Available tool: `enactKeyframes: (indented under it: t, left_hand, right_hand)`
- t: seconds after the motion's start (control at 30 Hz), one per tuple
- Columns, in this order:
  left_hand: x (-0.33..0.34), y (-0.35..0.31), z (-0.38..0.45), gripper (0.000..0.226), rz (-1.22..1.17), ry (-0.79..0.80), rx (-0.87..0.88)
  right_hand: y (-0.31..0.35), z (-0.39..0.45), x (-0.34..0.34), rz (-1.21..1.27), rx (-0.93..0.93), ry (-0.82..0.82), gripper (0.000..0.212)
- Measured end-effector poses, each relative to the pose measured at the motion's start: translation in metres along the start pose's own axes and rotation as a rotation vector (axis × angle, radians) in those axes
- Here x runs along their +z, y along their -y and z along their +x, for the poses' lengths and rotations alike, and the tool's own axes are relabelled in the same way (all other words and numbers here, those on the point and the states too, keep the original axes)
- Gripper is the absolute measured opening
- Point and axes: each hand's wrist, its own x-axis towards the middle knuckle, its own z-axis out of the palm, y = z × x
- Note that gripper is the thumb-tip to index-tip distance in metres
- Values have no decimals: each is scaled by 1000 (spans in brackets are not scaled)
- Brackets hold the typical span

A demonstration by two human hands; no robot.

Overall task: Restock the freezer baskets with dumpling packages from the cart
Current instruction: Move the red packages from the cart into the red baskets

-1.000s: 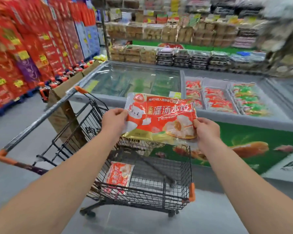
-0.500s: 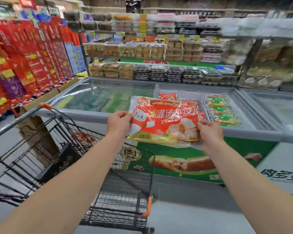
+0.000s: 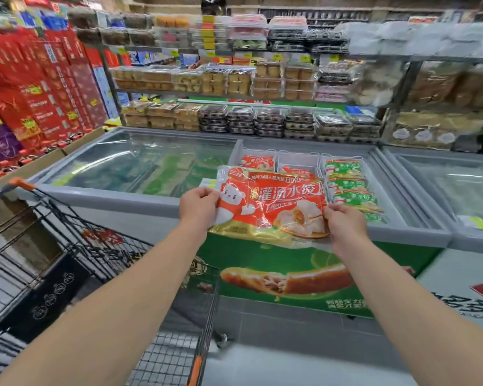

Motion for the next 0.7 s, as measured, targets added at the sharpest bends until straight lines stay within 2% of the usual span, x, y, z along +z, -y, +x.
enactKeyframes:
  t: [0.17,0.33,0.47,0.57,0.7]
  left_hand:
    - [53,6,52,23,19,27,-22]
    - [110,11,116,19,73,50,-57]
    - [154,17,162,25,144,76,-88]
    - [177,31,180,27,202,118,-121]
    - [223,62,218,26,241,148,-226]
  right_hand:
    - [4,69,12,-15,10,0,8]
    - [13,147,31,-44,55,-4,16]
    - [14,208,41,-84,100,7,17]
    - [1,240,43,-139,114,37,7]
    - [-25,308,50,-221,203,114,13]
